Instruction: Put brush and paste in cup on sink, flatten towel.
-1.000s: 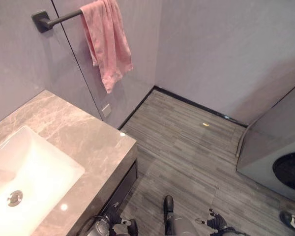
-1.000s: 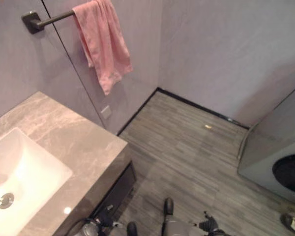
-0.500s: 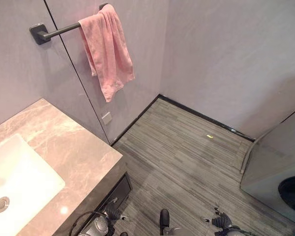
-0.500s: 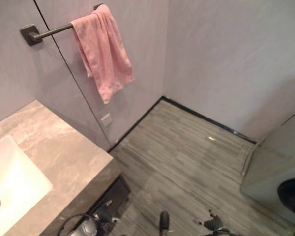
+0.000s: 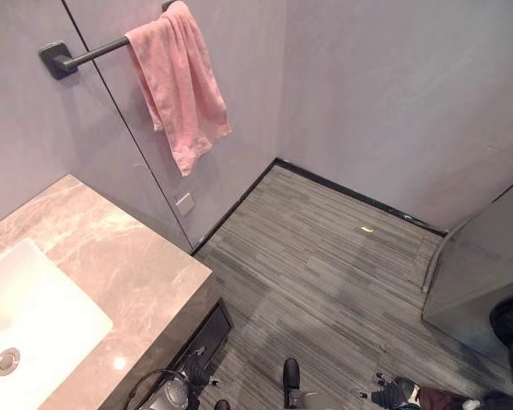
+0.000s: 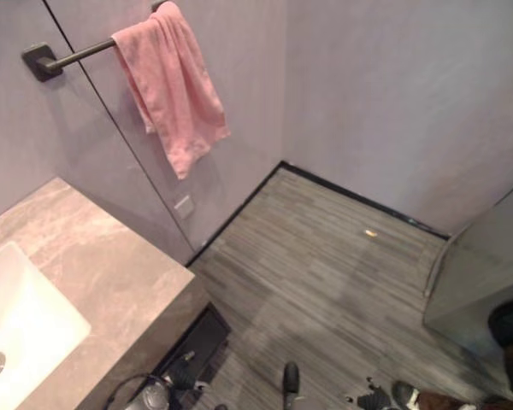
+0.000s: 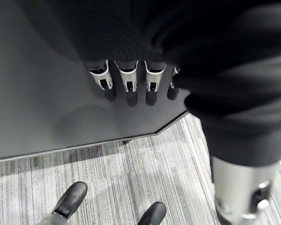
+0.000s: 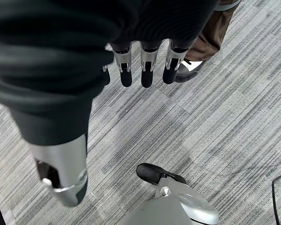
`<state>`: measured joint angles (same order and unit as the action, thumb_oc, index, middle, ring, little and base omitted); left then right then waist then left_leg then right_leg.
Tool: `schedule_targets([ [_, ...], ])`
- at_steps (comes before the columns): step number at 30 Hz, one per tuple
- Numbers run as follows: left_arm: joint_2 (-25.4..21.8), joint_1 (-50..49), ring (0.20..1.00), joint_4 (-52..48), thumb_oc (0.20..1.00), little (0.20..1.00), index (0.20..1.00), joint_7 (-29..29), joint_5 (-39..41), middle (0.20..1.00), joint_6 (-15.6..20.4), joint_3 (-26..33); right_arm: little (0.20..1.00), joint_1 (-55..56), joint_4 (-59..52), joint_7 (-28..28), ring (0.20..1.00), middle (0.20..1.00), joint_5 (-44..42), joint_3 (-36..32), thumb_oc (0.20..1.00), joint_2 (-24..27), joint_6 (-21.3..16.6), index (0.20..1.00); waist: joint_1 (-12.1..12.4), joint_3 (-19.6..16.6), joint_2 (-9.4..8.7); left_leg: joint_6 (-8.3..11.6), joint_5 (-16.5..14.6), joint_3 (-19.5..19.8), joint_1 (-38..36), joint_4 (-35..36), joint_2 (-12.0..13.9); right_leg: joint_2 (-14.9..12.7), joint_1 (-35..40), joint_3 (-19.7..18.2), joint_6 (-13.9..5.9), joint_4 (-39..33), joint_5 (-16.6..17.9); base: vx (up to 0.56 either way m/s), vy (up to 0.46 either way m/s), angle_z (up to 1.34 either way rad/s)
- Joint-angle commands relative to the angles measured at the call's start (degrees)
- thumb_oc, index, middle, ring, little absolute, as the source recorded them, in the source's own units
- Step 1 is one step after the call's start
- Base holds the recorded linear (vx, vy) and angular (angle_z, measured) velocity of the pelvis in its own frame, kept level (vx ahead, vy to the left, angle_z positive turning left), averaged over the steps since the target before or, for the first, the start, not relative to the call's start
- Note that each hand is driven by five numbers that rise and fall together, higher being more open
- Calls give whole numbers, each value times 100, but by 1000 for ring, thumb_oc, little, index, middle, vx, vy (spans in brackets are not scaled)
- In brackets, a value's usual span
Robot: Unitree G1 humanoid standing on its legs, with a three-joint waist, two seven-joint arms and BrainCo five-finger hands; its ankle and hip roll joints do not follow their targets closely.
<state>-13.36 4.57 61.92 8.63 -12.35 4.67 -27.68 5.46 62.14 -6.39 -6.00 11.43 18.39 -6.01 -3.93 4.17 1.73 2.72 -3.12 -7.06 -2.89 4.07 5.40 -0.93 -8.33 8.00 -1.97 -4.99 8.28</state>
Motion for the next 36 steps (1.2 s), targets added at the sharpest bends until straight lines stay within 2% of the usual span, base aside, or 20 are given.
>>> schedule_targets([
  [1, -174, 458, 1000, 234, 1000, 1000, 1000, 215, -10, 1000, 30, 211, 1000, -34, -35, -138, 1000, 1000, -43, 45, 1000, 136, -99, 1000, -58, 105, -215, 80, 223, -196, 252, -563, -216, -83, 236, -123, -287, 668, -842, 74, -95, -5],
  [7, -148, 545, 1000, 234, 1000, 1000, 1000, 215, -5, 1000, 27, 147, 1000, -22, -33, -158, 1000, 1000, -32, 4, 1000, 227, -107, 1000, -101, 102, -161, 149, 334, -169, 246, -522, -132, -21, 258, -64, -228, 676, -929, 44, -54, 1],
  [23, -178, 458, 1000, 343, 1000, 1000, 1000, 252, -6, 1000, 7, 210, 1000, -26, -180, -162, 1000, 1000, -38, 16, 1000, 250, -137, 1000, -98, 135, -26, 206, 451, -104, 218, -529, -112, 37, 277, -54, -141, 753, -1061, 28, -19, 0],
  [28, -271, 495, 1000, 294, 1000, 1000, 1000, 275, 58, 1000, 14, 314, 1000, 134, -314, -159, 1000, 1000, -26, -56, 1000, 312, -160, 1000, -128, 273, -49, 305, 647, -15, 416, -1270, 37, 191, 322, -185, -10, 812, -1159, 53, -119, -4],
  [31, -350, 576, 1000, 263, 1000, 1000, 1000, 298, 100, 1000, 10, 371, 1000, 228, -518, -166, 1000, 1000, -65, -130, 1000, 398, -184, 1000, -84, 447, -196, 323, 983, 111, 983, -2381, 122, 258, 504, -275, 107, 780, -1196, 50, -165, -10],
  [32, -379, 616, 1000, 256, 1000, 1000, 1000, 317, 113, 1000, 7, 394, 1000, 264, -650, -162, 1000, 1000, -79, -167, 1000, 456, -205, 1000, -66, 535, -254, 313, 1051, 150, 1174, -2782, 101, 265, 542, -298, 151, 805, -1212, 48, -154, -8],
  [34, -438, 642, 1000, 192, 1000, 1000, 1000, 371, 184, 1000, -4, 461, 1000, 275, -771, -176, 1000, 1000, -46, -167, 1000, 529, -198, 1000, -7, 619, -328, 259, 1015, 285, 1402, -2978, -30, 282, 608, -350, 162, 839, -1278, 100, -92, -16],
  [36, -478, 618, 1000, 160, 1000, 1000, 1000, 388, 203, 1000, -5, 517, 1000, 232, -722, -182, 1000, 1000, -48, -188, 1000, 559, -196, 1000, 110, 646, -367, 143, 740, 447, 1810, -2753, -438, 288, 724, -464, 88, 829, -1318, 155, -36, -45],
])
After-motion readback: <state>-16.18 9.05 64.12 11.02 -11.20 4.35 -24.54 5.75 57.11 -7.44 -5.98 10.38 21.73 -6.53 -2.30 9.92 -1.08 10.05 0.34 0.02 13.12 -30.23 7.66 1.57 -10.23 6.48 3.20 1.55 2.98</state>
